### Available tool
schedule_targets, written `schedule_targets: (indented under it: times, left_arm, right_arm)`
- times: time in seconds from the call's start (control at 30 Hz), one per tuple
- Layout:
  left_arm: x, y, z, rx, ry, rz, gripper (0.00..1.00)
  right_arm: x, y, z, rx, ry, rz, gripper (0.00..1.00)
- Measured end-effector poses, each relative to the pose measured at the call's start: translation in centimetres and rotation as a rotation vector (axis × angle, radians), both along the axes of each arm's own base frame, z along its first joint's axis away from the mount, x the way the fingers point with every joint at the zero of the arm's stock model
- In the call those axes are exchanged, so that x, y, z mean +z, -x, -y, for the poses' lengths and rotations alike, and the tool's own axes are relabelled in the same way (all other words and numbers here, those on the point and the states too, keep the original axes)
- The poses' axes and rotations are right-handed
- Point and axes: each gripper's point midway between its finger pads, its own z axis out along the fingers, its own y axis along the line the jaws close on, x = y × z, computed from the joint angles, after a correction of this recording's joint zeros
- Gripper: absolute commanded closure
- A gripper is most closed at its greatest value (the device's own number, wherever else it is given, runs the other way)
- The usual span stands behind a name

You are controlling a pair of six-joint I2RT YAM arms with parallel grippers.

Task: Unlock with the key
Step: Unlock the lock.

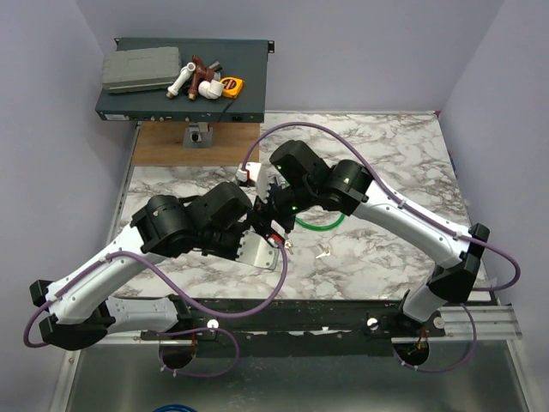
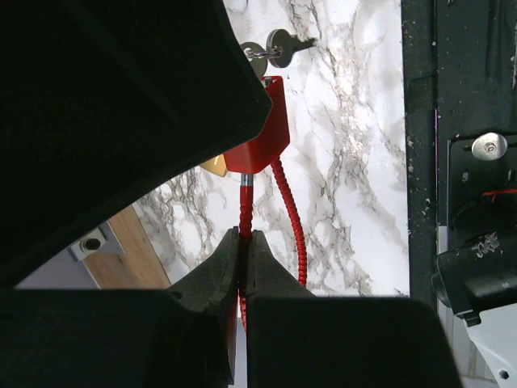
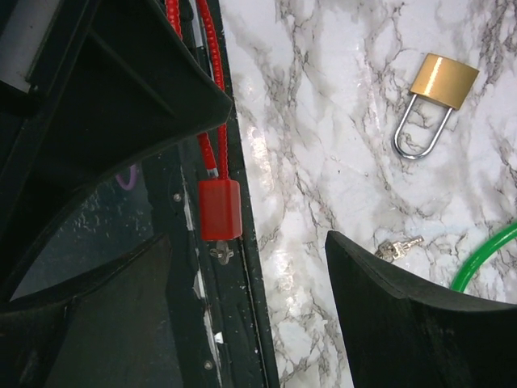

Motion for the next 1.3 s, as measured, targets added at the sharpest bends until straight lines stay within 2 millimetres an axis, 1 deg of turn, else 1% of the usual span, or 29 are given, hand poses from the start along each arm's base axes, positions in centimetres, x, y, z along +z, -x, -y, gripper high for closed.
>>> schedule_targets:
  times: [0.23, 0.33, 0.43, 0.53, 0.6, 0.67, 0.73, 0.8, 0.9, 1.03, 1.13, 1.27, 1.3]
  left_arm:
    - [-0.3, 0.3, -0.7, 0.005, -0.038, 0.0, 1.0]
    - [-0.3, 0.4, -1.0, 0.016, -0.044, -0.002, 1.0]
    - [0.1, 0.3, -0.6, 0.018, -0.014, 0.011, 1.0]
    - [1.3, -0.3, 0.7, 0.02, 0.072, 0.055, 1.0]
    - [2.0, -0.5, 1.2, 0.022, 0.118, 0.077, 1.0]
    - [2.6, -0.7, 1.6, 0.024, 0.152, 0.092, 1.0]
    - [2.8, -0.8, 1.7, 0.027, 0.164, 0.097, 1.0]
    - [2.8, -0.8, 1.9, 0.029, 0.169, 0.097, 1.0]
    - [2.9, -0.9, 2.0, 0.032, 0.169, 0.094, 1.0]
    - [3.1, -0.9, 2.2, 0.035, 0.179, 0.092, 1.0]
    - [3.1, -0.9, 2.2, 0.038, 0.183, 0.091, 1.0]
    - [3.1, -0.9, 2.2, 0.041, 0.183, 0.09, 1.0]
    - [3.1, -0.9, 2.2, 0.041, 0.183, 0.09, 1.0]
  right_arm:
    - [-0.7, 0.4, -0.5, 0.023, -0.012, -0.021, 0.22]
    - [-0.9, 0.4, -0.9, 0.02, -0.046, -0.017, 0.2]
    - [-1.2, 0.3, -0.5, -0.017, -0.084, 0.013, 0.19]
    - [-1.5, 0.2, 0.6, -0.081, -0.122, 0.064, 0.18]
    - [-1.0, 0.0, 1.3, -0.124, -0.162, 0.089, 0.18]
    - [0.5, -0.1, 1.6, -0.151, -0.22, 0.113, 0.18]
    - [2.3, -0.3, 1.4, -0.16, -0.284, 0.132, 0.18]
    - [3.6, -0.5, 1.0, -0.159, -0.323, 0.148, 0.19]
    - [4.2, -0.6, 0.2, -0.143, -0.342, 0.146, 0.19]
    - [2.9, -0.2, -0.6, -0.101, -0.318, 0.106, 0.19]
    - [2.0, 0.4, -0.7, -0.074, -0.303, 0.079, 0.22]
    - [0.9, 0.9, -0.3, -0.06, -0.291, 0.061, 0.34]
    - [0.5, 1.0, -0.2, -0.059, -0.287, 0.059, 0.39]
